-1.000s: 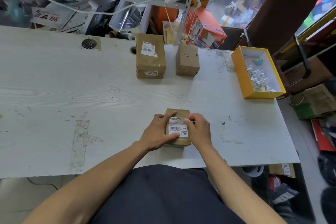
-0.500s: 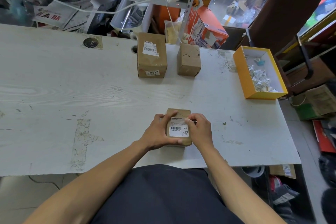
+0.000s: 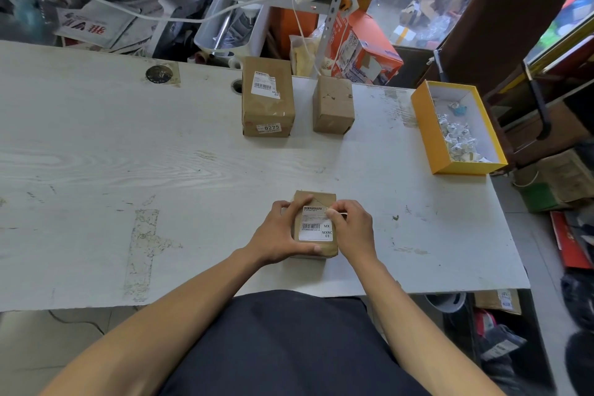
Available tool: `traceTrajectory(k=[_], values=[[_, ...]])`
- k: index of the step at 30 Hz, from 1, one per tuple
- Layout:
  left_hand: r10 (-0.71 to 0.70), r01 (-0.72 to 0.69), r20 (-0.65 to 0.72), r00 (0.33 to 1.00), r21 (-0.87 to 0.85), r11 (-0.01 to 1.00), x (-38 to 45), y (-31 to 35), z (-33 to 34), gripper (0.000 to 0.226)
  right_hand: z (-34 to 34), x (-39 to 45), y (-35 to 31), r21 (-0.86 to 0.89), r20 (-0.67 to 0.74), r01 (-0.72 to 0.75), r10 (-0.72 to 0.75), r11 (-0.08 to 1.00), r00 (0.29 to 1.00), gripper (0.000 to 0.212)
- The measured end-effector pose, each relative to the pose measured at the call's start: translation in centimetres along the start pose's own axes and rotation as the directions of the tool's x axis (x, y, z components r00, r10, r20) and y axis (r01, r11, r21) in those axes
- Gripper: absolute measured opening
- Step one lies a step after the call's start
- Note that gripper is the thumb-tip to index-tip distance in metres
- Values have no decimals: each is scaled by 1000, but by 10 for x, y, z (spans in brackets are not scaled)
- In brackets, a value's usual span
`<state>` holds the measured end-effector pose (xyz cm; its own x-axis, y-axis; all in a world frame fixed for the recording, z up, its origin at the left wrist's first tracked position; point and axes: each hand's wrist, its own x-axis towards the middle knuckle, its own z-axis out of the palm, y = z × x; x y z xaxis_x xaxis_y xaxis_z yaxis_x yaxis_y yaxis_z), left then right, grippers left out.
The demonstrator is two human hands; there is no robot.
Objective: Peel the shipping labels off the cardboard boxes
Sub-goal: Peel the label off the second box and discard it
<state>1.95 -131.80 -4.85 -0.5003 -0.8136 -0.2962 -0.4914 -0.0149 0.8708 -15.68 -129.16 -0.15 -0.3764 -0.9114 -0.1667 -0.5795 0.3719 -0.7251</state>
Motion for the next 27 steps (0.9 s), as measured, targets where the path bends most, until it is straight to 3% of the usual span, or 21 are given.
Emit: traceTrajectory(k=[27], values=[[-8,8,7,1000,4,1000,0,2,-1,104,1,1,1,-17,-1,-6,6,1000,1000,7]])
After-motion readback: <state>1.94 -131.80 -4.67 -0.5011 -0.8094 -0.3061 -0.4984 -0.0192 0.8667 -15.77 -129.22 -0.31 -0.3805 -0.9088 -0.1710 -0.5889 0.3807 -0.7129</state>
